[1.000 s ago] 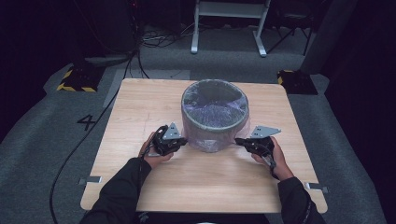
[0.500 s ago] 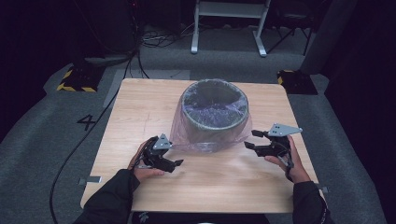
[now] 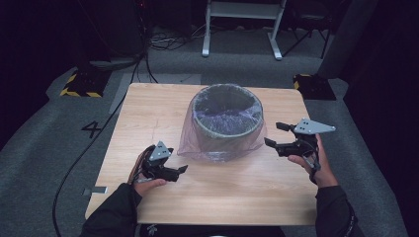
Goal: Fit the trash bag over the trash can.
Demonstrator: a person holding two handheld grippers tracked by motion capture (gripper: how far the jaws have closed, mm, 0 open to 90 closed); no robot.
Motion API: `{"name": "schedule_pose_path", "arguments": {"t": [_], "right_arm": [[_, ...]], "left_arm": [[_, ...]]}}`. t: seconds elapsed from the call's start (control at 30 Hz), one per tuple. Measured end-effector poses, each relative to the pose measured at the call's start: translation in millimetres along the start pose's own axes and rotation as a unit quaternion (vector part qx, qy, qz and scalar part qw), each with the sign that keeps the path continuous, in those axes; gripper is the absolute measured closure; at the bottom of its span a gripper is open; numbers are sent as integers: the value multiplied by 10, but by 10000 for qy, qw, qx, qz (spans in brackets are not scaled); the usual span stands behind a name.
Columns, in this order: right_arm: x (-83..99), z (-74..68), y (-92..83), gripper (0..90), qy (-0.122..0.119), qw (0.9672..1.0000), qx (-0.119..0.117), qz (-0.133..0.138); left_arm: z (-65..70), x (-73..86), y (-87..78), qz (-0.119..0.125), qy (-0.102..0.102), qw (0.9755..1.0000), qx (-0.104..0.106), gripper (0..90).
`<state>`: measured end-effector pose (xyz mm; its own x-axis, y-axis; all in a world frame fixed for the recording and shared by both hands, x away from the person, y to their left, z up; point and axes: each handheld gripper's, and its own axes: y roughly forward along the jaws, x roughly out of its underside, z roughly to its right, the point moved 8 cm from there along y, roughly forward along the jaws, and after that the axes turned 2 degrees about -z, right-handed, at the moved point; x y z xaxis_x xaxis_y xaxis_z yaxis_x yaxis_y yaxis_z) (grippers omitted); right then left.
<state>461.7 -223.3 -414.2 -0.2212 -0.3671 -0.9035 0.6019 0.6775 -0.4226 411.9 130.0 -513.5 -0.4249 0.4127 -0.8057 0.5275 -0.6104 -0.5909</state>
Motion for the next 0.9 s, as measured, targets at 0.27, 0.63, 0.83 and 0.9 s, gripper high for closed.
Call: {"name": "schedule_pose_path", "arguments": {"t": [0.27,0.63,0.83,0.9], "right_arm": [[-308,60,-110,234,-155,9997,154,109],[-558,157,-69,219,-86,9997,147,150],[-776,111,36,216,-104,9997,42,227],[-838,86,88,215,-137,9997,0,203]], "left_arm": [[6,155,56,-460,229,9986,-78,155],[-25,317,85,-747,308,9965,-208,155],[-7,386,100,-846,299,9958,-175,157],[-10,396,109,-846,309,9957,-199,156]]}}
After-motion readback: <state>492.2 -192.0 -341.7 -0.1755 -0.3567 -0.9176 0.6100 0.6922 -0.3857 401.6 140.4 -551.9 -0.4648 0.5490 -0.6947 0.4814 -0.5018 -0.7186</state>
